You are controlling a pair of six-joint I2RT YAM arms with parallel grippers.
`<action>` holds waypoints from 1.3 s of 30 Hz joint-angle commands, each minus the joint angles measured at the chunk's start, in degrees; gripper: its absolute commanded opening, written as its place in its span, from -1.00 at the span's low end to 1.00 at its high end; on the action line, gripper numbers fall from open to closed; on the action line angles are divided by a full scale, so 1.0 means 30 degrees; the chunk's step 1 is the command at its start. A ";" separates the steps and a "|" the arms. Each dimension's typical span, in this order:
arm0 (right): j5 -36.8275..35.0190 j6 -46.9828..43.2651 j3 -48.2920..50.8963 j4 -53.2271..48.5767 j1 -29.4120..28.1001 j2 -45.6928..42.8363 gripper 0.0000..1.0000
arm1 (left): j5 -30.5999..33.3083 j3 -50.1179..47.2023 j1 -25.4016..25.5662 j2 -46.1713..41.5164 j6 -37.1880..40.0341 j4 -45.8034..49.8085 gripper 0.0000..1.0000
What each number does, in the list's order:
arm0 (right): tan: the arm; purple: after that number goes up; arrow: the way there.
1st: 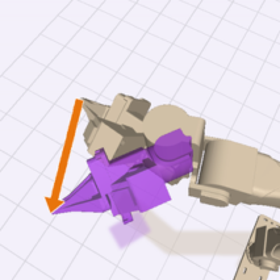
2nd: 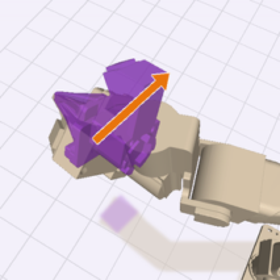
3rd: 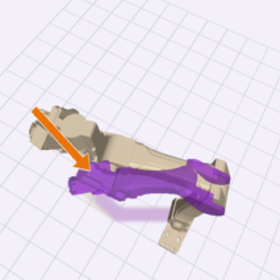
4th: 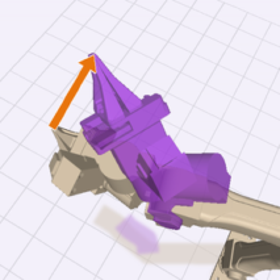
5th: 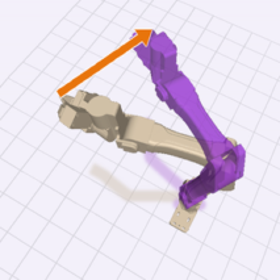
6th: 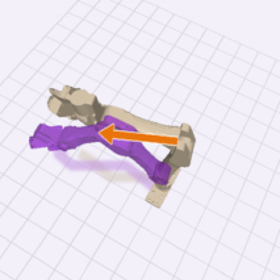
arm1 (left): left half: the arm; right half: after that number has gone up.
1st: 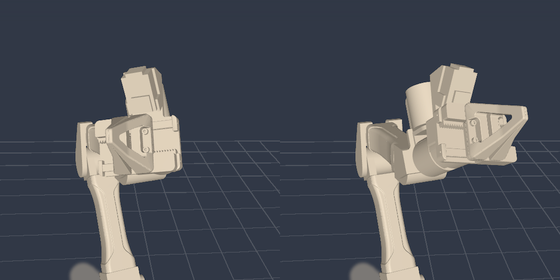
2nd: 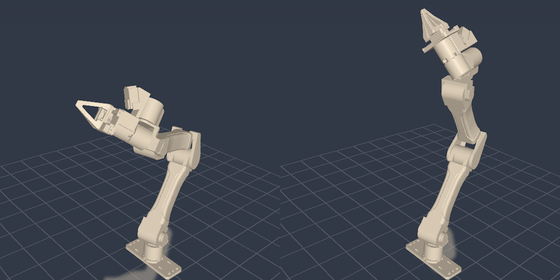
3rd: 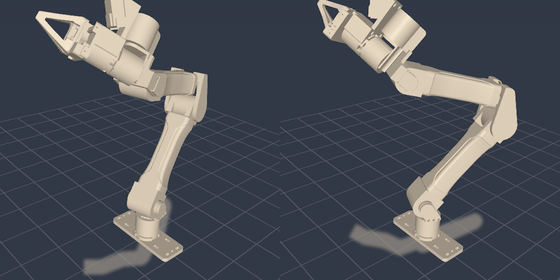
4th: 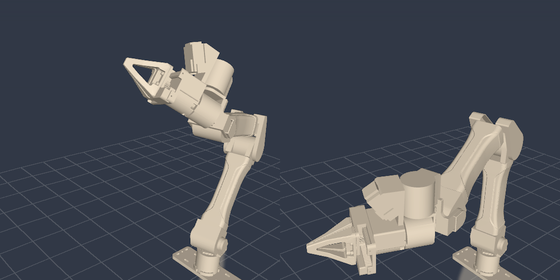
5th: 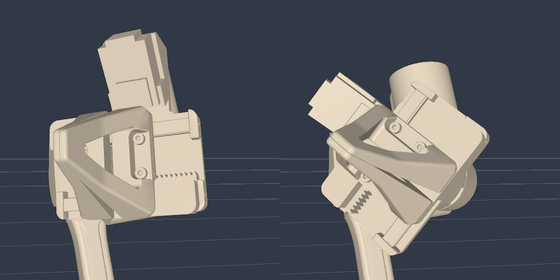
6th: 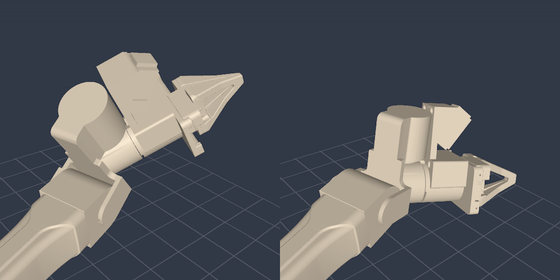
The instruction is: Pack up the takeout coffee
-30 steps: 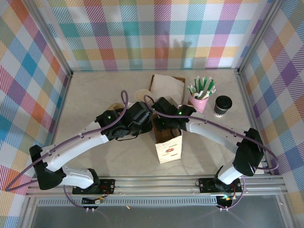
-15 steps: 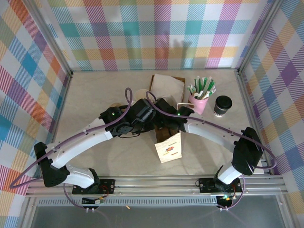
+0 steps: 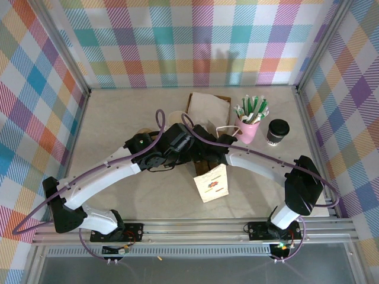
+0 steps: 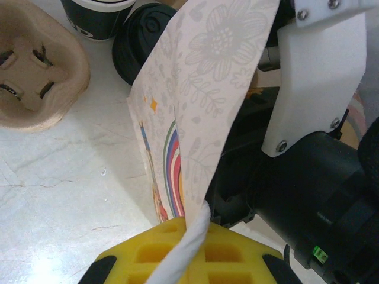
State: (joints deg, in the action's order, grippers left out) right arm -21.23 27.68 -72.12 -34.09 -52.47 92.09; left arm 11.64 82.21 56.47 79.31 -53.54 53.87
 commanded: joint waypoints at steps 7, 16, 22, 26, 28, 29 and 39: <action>0.2371 0.0378 0.1498 -0.2348 0.0025 0.1093 -0.61 | 0.0462 -0.0267 -0.0024 -0.0653 0.0063 0.0597 -1.00; 0.3923 -0.0115 0.1385 -0.3594 0.0030 0.1227 -0.61 | 0.0930 -0.0134 -0.0014 -0.0649 0.0118 0.0895 -1.00; 0.4622 -0.0806 0.0913 -0.4797 0.0028 0.0887 -0.61 | 0.1306 -0.0090 -0.0014 -0.0614 0.0376 0.0995 -1.00; 0.4360 -0.1342 0.0168 -0.5506 0.0021 0.0550 -0.61 | 0.1321 -0.0240 -0.0014 -0.0602 0.0695 0.0716 -1.00; 0.3765 -0.1456 -0.0397 -0.5709 0.0028 0.0073 -0.61 | 0.1269 -0.0424 -0.0014 -0.0718 0.0940 0.0471 -1.00; 0.3386 -0.1492 -0.0664 -0.5681 0.0028 -0.0263 -0.60 | 0.1221 -0.0564 -0.0014 -0.0870 0.1111 0.0295 -1.00; 0.1463 -0.2255 -0.0558 -0.2970 0.0028 -0.2967 -0.47 | 0.0837 -0.1478 0.0334 -0.1886 0.2475 -0.0436 -1.00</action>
State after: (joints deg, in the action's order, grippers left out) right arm -14.17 22.35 -73.54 -44.03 -52.47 84.75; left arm 13.54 78.13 56.80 74.70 -48.53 53.23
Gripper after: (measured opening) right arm 0.264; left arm 0.046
